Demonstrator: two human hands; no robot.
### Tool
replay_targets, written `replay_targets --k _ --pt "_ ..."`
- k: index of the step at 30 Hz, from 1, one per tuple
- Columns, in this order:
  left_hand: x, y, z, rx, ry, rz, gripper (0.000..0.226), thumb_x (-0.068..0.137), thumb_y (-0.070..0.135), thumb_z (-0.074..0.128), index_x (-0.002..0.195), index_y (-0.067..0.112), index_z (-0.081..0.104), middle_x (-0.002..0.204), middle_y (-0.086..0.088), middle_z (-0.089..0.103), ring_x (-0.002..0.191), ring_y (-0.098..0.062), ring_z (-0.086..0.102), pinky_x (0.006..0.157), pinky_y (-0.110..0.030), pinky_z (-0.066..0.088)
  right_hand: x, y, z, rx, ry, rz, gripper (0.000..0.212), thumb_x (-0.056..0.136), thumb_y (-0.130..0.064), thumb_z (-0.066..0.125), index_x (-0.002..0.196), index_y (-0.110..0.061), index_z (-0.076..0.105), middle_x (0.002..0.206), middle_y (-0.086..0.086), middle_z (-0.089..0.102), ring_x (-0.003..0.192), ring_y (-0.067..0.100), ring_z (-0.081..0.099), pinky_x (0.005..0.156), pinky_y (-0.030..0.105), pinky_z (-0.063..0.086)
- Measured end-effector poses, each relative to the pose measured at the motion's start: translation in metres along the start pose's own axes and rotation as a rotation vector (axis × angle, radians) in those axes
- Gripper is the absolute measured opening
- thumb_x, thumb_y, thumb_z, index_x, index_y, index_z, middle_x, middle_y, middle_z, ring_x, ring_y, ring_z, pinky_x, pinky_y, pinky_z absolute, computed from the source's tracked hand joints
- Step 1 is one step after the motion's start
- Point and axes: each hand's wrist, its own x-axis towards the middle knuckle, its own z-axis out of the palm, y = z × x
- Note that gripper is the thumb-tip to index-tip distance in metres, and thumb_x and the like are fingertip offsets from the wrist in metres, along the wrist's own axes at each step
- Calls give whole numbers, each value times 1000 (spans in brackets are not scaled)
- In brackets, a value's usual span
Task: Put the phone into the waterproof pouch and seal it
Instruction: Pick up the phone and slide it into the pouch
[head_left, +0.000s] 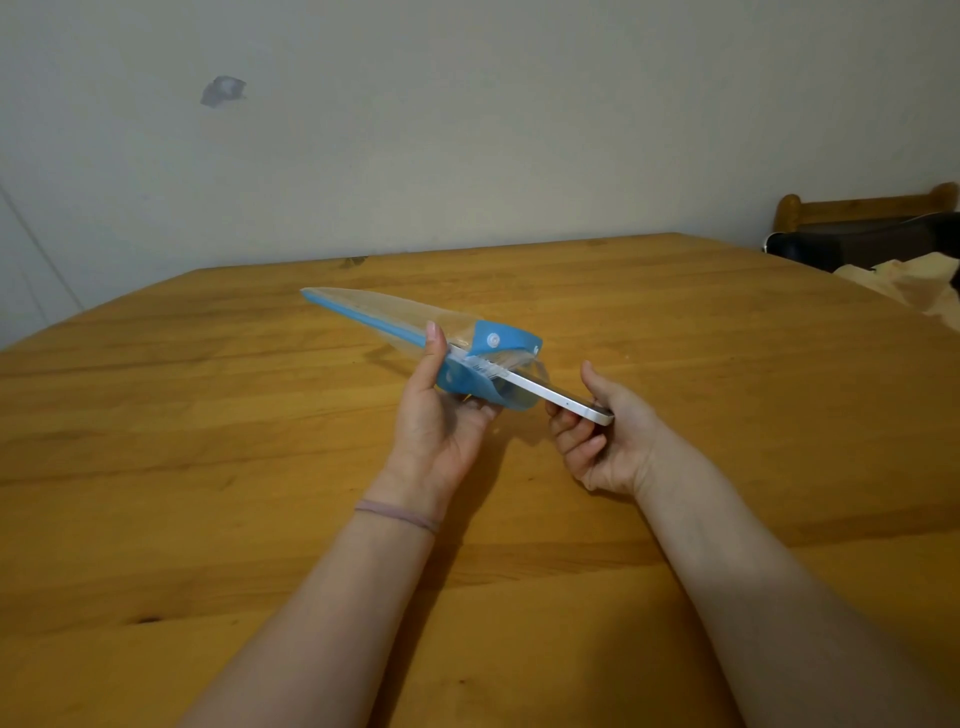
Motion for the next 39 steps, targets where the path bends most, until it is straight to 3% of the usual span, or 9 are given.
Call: replay_targets --k 2,5,12,21,26,28,32,36,39 --pt "-1 -2 0 27 4 -7 72 75 40 68 133 2 46 138 -25 48 114 -38 60 97 -50 50 1 0 0 6 6 2 63 87 -65 43 71 -5 54 43 1 50 26 4 42 22 11 26" --pt "0 -4 0 48 7 -7 58 74 40 69 121 11 50 137 -25 49 113 -37 61 95 -50 51 2 0 -1 15 11 6 65 87 -67 43 70 -6 54 42 1 49 25 4 41 22 11 25" --pt "0 -7 -2 19 17 -30 80 68 39 74 136 7 44 133 -26 50 115 -39 59 98 -52 49 3 0 -2 26 14 19 69 85 -69 43 62 -5 55 40 0 47 24 3 39 22 11 24" --pt "-2 -12 0 54 -37 -36 80 68 39 76 136 12 43 137 -25 48 119 -37 57 100 -53 47 3 1 0 34 39 21 68 84 -73 40 62 -9 50 38 -2 43 23 3 35 21 11 21" --pt "-3 -20 1 110 -86 -29 86 68 40 76 140 10 39 146 -24 41 127 -35 51 106 -55 41 7 3 -1 -14 86 -16 80 83 -75 38 43 -8 53 37 -3 37 22 3 28 22 11 16" --pt "-2 -19 1 90 -72 -26 87 67 39 77 140 10 39 144 -24 43 126 -36 52 106 -55 41 9 3 0 -35 87 -26 75 85 -74 37 51 -8 52 38 -3 38 23 3 29 22 10 17" --pt "0 -12 -2 -44 8 -37 78 71 38 75 135 7 44 135 -27 49 119 -38 57 105 -51 43 7 -4 -1 -110 -27 -68 62 86 -66 44 74 -6 56 47 1 48 31 4 40 26 10 27" --pt "4 0 -6 -162 55 3 63 79 41 71 128 4 52 133 -25 51 119 -36 57 107 -49 42 -2 -8 -1 -188 -335 -79 49 79 -46 59 95 0 63 71 10 63 53 13 58 44 19 48" --pt "6 4 -9 -212 50 3 64 80 43 71 126 4 53 133 -24 51 120 -36 56 107 -49 42 -5 -8 -3 -256 -477 -131 37 81 -32 62 103 -2 68 82 11 68 65 16 63 53 22 52"
